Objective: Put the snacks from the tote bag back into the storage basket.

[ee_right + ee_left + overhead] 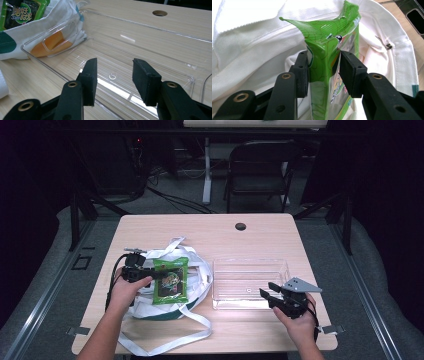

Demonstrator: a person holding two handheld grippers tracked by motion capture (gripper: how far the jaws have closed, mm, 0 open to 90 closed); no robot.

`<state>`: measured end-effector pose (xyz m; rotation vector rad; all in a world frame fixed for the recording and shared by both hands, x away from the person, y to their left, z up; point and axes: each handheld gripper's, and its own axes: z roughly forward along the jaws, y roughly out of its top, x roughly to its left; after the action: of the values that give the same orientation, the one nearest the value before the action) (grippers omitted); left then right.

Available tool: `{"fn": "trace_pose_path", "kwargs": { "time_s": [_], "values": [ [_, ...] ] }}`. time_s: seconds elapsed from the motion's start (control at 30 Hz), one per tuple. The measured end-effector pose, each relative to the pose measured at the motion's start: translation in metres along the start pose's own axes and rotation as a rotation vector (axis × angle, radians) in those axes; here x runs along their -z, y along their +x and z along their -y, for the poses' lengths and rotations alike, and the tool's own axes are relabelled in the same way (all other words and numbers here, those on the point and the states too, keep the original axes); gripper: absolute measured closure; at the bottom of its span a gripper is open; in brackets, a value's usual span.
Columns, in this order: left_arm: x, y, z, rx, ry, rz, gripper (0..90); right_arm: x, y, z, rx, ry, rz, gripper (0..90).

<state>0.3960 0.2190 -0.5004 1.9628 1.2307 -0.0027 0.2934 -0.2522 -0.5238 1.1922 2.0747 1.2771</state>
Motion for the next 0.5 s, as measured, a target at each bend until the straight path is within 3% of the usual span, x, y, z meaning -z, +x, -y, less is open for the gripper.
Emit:
{"fn": "trace_pose_path", "kwargs": {
  "time_s": [0.5],
  "values": [
    [0.0086,-0.0075,-0.0023,-0.043,0.014,0.026,69.5,0.0001,0.0001,0.0002,0.0,-0.004,0.002,55.1]
  ]
}}
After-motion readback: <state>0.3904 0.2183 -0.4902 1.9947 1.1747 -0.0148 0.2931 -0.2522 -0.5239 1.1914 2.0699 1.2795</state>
